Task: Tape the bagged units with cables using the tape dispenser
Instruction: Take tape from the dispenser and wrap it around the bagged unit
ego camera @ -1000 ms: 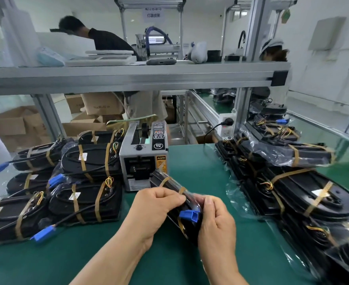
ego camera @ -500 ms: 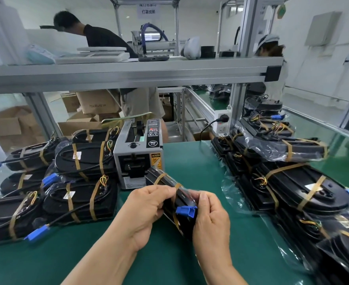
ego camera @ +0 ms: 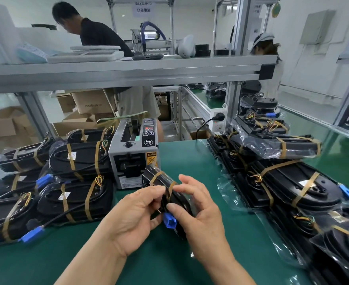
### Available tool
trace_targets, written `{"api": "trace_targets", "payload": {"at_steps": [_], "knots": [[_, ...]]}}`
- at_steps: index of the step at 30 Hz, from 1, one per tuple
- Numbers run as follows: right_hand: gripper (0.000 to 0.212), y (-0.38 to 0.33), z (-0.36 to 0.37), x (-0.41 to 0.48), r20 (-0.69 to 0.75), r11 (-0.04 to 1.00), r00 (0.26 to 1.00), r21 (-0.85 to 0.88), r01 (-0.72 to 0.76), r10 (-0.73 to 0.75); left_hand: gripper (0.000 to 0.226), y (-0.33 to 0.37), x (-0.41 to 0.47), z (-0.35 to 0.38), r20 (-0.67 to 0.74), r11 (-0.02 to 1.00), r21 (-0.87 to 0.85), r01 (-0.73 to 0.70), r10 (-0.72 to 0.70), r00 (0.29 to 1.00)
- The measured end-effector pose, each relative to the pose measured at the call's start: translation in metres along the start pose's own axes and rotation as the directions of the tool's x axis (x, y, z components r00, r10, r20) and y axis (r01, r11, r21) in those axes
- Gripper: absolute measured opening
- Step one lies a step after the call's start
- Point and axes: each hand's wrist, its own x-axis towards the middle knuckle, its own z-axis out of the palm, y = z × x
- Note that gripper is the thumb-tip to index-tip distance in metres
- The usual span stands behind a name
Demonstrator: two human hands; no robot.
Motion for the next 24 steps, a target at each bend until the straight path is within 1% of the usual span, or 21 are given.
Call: {"api": "trace_targets", "payload": {"at_steps": [3, 7, 10, 12, 14, 15, 17, 19, 20, 24], "knots": [[0.030, -0.001, 0.002, 0.002, -0.017, 1.000, 1.000, -0.024, 0.008, -0.009, 0.008, -0.001, -0.002, 0.005, 0.005, 1.000, -0.006, 0.014, -0.013, 1.000], [0.036, 0.004, 0.005, 0.001, -0.091, 0.999, 0.995, -0.002, 0.044, -0.044, 0.006, -0.001, -0.003, 0.007, -0.007, 1.000, 0.021, 0.005, -0.005, 1.000], [0.024, 0.004, 0.010, 0.001, -0.147, 0.997, 0.987, 0.037, 0.069, -0.063, 0.007, -0.002, -0.004, 0.006, -0.011, 0.999, 0.039, 0.001, -0.001, 1.000], [0.022, 0.005, 0.011, 0.001, -0.173, 0.997, 0.983, 0.040, 0.073, -0.065, 0.010, -0.002, -0.005, 0.006, -0.012, 0.998, 0.055, -0.005, 0.006, 1.000], [0.022, 0.007, 0.011, 0.000, -0.174, 0.997, 0.982, 0.028, 0.072, -0.066, 0.008, -0.003, -0.005, 0.006, -0.034, 0.998, 0.058, -0.015, 0.017, 0.999], [0.023, 0.008, 0.011, -0.001, -0.176, 0.997, 0.982, 0.019, 0.071, -0.067, 0.007, -0.003, -0.005, 0.007, -0.052, 0.999, 0.045, -0.017, 0.019, 0.998], [0.031, 0.010, 0.011, -0.002, -0.188, 0.997, 0.979, 0.000, 0.074, -0.073, 0.015, -0.003, -0.003, 0.008, -0.095, 1.000, 0.008, -0.023, 0.023, 0.995], [0.043, 0.010, 0.011, -0.003, -0.205, 0.996, 0.974, -0.024, 0.091, -0.094, 0.022, -0.003, -0.004, 0.010, -0.136, 0.999, 0.017, -0.030, 0.032, 0.990], [0.045, 0.010, 0.012, -0.004, -0.211, 0.994, 0.971, -0.040, 0.103, -0.109, 0.024, -0.003, -0.004, 0.011, -0.145, 0.999, 0.036, -0.033, 0.037, 0.989], [0.038, 0.010, 0.013, -0.005, -0.196, 0.986, 0.969, -0.094, 0.136, -0.152, 0.026, -0.002, -0.004, 0.015, -0.155, 0.990, 0.136, -0.034, 0.055, 0.986]]}}
